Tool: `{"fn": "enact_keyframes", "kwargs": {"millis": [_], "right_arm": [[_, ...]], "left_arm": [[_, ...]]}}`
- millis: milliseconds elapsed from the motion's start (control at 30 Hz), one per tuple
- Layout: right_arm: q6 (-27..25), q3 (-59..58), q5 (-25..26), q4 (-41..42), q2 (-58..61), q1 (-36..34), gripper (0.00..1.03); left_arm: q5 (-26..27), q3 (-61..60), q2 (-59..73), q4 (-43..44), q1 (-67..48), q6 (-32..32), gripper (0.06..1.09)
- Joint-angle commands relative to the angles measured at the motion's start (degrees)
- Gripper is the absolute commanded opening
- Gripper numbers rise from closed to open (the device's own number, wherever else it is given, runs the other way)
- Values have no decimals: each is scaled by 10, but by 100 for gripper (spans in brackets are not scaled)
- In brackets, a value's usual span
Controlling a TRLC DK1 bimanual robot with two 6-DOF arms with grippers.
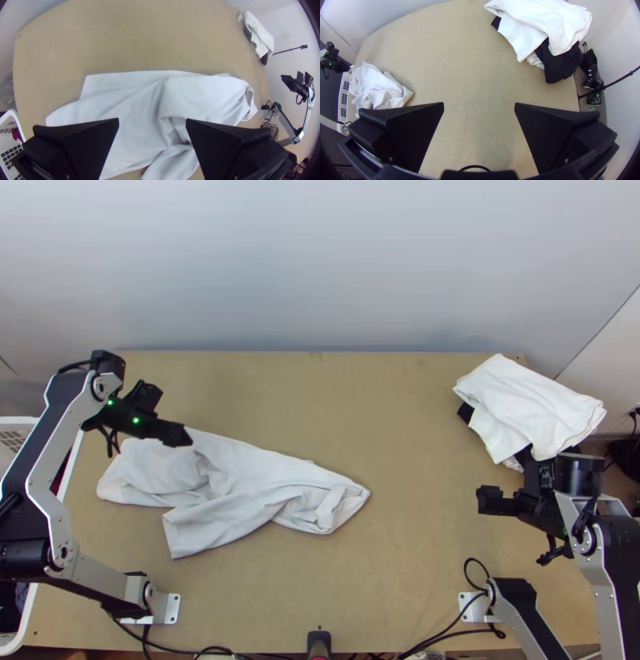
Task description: Fold the t-shirt
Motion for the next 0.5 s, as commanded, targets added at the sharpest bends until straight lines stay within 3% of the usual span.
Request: {"fn": "enact_keyframes", "kwargs": {"millis": [0, 333, 400, 467], "right_arm": [[2, 1, -12, 2, 6, 1, 98], [2, -6, -13, 2, -8, -6, 98], [2, -6, -13, 2, -8, -6, 98], [2, -6, -13, 2, -8, -7, 98]], "left_arm": [[-30, -38, -28, -13, 4, 39, 103], [28, -43, -34, -19, -80, -57, 103], [27, -55, -33, -4, -99, -67, 94], [26, -72, -34, 17, -112, -78, 93]]}}
